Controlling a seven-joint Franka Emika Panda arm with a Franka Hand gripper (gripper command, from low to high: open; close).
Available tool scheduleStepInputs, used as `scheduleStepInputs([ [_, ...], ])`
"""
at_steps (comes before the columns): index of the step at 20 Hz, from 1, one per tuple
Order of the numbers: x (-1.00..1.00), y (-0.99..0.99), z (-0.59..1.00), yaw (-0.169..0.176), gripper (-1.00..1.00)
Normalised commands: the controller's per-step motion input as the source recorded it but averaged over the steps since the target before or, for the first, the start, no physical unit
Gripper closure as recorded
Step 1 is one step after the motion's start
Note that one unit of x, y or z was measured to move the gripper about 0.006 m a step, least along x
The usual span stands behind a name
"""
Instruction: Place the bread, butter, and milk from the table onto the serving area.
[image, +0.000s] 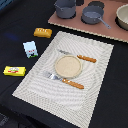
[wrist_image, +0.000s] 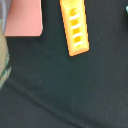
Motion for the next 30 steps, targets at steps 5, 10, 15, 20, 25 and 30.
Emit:
scheduleStepInputs([
  [5,-0.42,-0.14,-0.44,0.026,-1.00],
  [10,-0.53,-0.28,-0.34,0.047,-1.00],
  [15,-0.41,-0.24,-0.40,0.070,-1.00],
  [20,-0.35,-0.10,-0.55,0.029,-1.00],
  [25,-0.31,-0.11,-0.64,0.019,-1.00],
  [30,-0.21,-0.08,-0.61,0.007,-1.00],
])
